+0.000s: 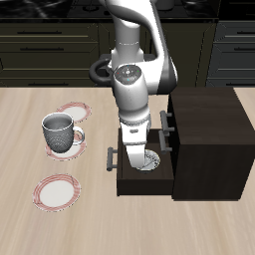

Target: Place the bowl on top of the cabinet

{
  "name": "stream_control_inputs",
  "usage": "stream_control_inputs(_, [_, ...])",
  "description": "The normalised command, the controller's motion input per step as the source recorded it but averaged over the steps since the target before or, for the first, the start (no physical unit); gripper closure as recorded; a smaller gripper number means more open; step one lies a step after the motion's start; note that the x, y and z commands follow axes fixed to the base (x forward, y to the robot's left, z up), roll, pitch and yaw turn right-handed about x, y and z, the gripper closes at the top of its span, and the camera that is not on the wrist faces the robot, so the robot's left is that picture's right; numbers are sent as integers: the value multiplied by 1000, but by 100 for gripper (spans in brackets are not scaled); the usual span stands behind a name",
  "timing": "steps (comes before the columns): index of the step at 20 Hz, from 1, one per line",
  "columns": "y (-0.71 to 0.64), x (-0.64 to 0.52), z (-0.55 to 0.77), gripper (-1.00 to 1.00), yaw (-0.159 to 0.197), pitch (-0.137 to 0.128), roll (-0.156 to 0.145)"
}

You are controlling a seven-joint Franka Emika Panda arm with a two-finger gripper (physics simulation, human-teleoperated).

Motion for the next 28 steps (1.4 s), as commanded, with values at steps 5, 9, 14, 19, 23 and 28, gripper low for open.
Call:
stream_control_inputs(5, [179, 7, -555, -100, -21, 105, 28])
stream_control_inputs(9, [125, -4, -416, -100, -74, 113, -8])
stream_control_inputs(14, [-35, -7, 56, 100, -10, -2, -6])
stream_control_inputs(19, [-78, 16, 182, 100, -4, -19, -3])
stream_control_inputs(23, [-52, -24, 123, 100, 4, -17, -5])
stream_control_inputs(28, [-52, 0, 103, 100, 1, -28, -12])
